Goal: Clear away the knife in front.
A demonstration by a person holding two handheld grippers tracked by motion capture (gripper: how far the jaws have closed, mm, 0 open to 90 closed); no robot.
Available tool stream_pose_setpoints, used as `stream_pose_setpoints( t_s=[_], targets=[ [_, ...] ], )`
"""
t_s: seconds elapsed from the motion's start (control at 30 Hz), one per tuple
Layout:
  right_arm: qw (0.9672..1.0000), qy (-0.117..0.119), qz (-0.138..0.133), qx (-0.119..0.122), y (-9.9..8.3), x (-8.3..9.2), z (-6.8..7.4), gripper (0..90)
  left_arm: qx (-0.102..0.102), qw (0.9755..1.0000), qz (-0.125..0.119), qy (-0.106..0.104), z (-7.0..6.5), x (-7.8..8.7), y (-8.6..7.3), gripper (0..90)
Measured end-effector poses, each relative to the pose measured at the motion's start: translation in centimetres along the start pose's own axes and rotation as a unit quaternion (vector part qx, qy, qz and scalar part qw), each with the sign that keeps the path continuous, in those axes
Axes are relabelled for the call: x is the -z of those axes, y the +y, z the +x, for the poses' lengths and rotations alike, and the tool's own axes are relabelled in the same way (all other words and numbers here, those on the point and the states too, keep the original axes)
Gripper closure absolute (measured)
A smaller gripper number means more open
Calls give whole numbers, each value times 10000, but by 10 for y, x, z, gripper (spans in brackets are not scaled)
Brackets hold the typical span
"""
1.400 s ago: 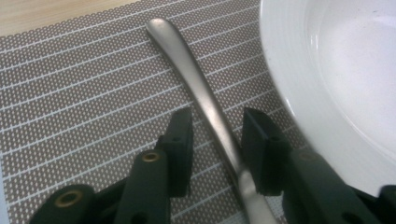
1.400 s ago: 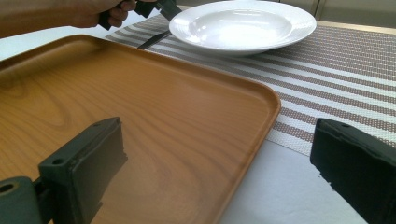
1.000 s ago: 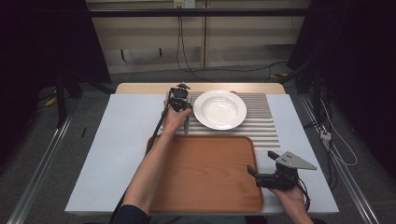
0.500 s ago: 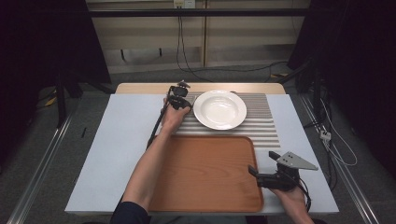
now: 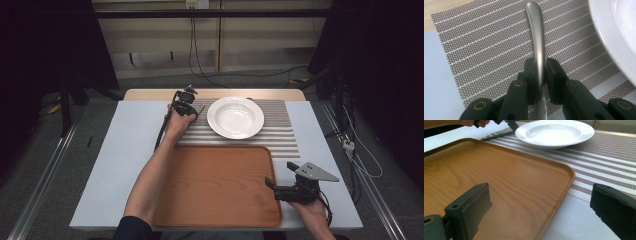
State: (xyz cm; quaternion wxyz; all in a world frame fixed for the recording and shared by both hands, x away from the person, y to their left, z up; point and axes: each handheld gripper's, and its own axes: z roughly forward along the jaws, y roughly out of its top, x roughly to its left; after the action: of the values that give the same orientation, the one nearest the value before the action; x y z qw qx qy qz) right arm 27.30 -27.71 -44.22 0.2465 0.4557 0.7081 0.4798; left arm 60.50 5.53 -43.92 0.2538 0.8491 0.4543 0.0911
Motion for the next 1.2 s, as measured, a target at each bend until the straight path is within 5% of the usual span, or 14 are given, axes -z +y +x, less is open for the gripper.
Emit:
stream_pose_setpoints(
  t_s=[0.07, 0.43, 0.67, 0.73, 0.87, 1.2],
  targets=[
    [10000, 2, 2, -2, 0, 1, 0, 30, 76, 10000, -4, -1, 0, 0, 0, 792],
    [10000, -4, 5, -28, -1, 1, -1, 30, -170, 9998, -66, 107, -3, -2, 0, 782],
    [10000, -17, 6, -54, -1, 1, -1, 30, 170, 9997, -34, -146, 4, -1, 0, 795],
    [10000, -13, 11, -58, -1, 1, -1, 30, 12, 10000, 8, -14, 1, -2, 2, 798],
    [10000, -17, 11, -41, -1, 2, -1, 30, 123, 9999, 20, -46, 2, -1, 2, 801],
    [10000, -9, 21, -61, -1, 0, -2, 30, -36, 9999, 30, -89, 3, 0, 2, 802]
  ],
)
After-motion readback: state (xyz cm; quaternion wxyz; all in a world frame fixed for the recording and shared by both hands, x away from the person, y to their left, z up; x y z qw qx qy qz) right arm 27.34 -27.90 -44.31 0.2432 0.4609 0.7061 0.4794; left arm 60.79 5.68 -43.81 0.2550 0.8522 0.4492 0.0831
